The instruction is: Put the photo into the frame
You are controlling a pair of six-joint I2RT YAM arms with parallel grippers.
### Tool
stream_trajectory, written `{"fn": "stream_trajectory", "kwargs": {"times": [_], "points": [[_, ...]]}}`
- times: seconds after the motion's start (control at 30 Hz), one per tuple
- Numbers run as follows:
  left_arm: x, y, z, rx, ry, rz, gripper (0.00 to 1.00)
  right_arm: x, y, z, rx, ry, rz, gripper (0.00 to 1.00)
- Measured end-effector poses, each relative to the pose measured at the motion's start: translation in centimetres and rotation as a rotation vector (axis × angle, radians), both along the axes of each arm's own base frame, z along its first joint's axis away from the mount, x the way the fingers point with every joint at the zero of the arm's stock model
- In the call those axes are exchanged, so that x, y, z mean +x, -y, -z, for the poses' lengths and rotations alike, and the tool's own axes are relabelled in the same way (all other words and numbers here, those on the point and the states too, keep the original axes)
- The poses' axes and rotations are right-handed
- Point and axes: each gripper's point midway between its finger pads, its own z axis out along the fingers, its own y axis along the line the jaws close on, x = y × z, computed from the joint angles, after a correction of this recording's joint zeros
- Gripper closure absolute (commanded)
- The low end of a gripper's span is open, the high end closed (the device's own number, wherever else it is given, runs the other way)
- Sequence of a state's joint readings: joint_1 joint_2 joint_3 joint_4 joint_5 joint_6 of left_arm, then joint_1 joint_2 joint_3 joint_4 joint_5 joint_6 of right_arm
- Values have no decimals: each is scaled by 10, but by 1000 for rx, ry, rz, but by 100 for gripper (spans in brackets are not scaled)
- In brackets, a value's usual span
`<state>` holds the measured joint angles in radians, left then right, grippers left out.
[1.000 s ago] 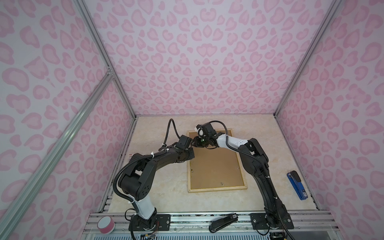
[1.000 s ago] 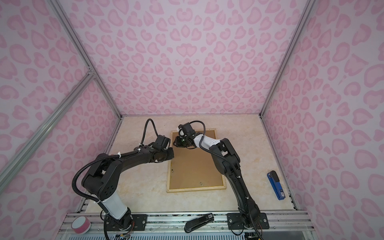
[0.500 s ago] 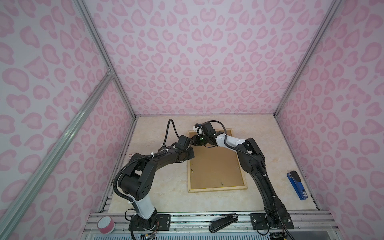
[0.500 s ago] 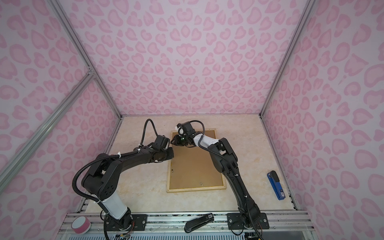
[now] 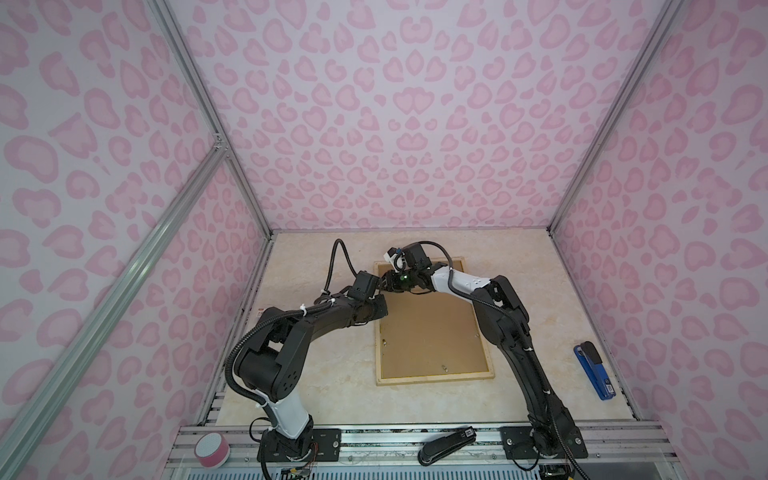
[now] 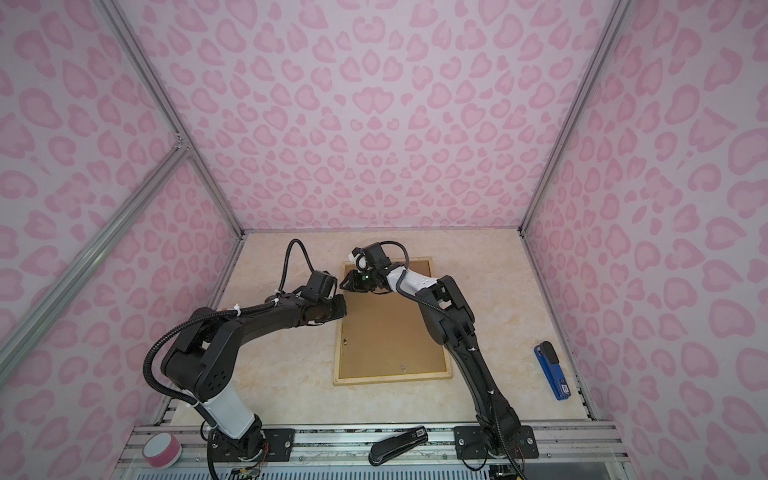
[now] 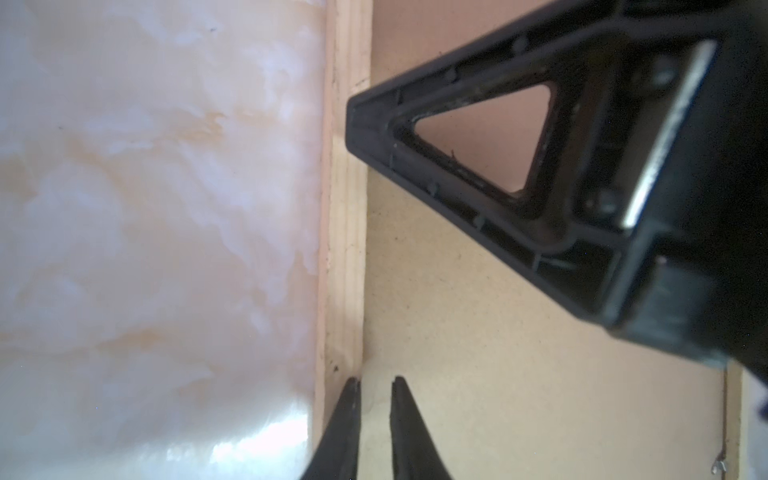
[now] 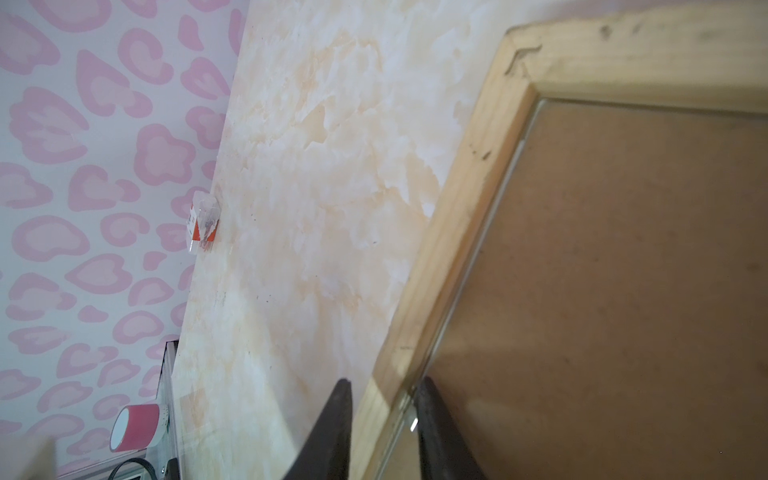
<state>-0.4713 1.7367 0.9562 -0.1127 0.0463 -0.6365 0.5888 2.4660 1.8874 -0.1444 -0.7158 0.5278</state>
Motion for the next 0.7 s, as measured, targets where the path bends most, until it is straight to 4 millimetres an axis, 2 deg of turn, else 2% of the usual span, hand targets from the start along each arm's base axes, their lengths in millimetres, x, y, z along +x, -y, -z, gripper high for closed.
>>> {"fn": "stream_trajectory", "kwargs": {"times": [0.17, 0.33, 0.4, 0.57, 0.7], "points": [[-7, -13, -5, 39, -12, -15, 77, 7, 14, -5, -6, -20, 18, 70], [-10, -22, -24, 66, 19, -16, 76, 16, 33, -36, -8, 47, 36, 70], [-16, -24, -26, 66, 20, -12, 76, 10, 40, -42, -23, 59, 37, 70], [-54, -33, -17, 85, -28, 12, 76, -14, 69, -38, -86, 54, 53, 70], [-90, -30, -15, 75, -53, 44, 74, -26, 92, -32, -122, 44, 80, 69]]}}
